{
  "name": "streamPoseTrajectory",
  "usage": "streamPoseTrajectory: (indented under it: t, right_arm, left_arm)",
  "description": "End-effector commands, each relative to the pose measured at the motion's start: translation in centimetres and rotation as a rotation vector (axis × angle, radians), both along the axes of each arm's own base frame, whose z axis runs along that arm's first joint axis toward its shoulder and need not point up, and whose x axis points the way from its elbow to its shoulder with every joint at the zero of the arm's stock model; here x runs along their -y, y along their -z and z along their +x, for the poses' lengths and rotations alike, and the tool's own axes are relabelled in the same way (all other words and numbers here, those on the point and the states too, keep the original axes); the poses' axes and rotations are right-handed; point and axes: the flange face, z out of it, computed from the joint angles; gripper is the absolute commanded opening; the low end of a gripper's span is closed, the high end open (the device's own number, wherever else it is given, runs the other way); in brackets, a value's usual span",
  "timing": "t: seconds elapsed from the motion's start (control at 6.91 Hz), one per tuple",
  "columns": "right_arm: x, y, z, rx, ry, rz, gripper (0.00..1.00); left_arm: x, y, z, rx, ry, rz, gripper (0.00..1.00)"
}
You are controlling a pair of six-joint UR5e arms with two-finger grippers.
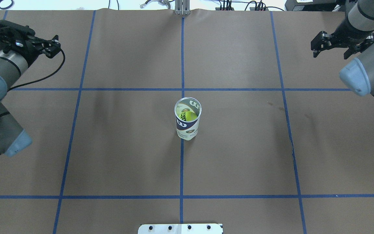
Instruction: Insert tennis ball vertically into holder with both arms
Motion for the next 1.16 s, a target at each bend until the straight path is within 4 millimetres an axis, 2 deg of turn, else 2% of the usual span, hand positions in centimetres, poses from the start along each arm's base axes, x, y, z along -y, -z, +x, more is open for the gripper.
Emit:
streamPoseTrajectory:
  t: [0.0, 0.14, 0.29, 0.43, 0.58, 0.72, 0.87, 1.01]
  right_arm:
    - [1.7, -6.4, 3.2, 0.013, 0.018, 0.02, 0.99]
    - [2.4, -8.1, 4.8, 0.029, 0.026, 0.004, 0.99]
    - [3.0, -10.2, 8.2, 0.066, 0.057, 0.0, 0.99]
    - [2.9, -12.1, 11.2, 0.105, 0.098, 0.013, 0.99]
    - [2.6, -12.9, 12.5, 0.111, 0.093, 0.01, 0.99]
    - [1.9, -14.0, 13.5, 0.119, 0.085, -0.002, 0.99]
    - [1.2, -15.2, 14.8, 0.134, 0.098, 0.001, 0.99]
    - [0.4, -16.0, 16.1, 0.144, 0.107, 0.014, 0.99]
  left_arm:
    - [3.9, -0.2, -8.7, -0.078, -0.17, -0.307, 0.99]
    - [3.8, -0.9, -13.8, -0.223, -0.35, -0.528, 0.99]
    - [3.1, 0.0, -17.5, -0.315, -0.407, -0.618, 0.99]
    - [1.6, -1.0, -18.1, -0.313, -0.39, -0.641, 0.99]
    - [-0.6, -3.2, -19.1, -0.326, -0.368, -0.682, 0.99]
    - [-1.1, -4.9, -19.4, -0.36, -0.328, -0.742, 0.99]
    - [-3.4, -6.5, -20.2, -0.381, -0.314, -0.778, 0.99]
    - [-4.2, -7.1, -20.2, -0.411, -0.34, -0.843, 0.99]
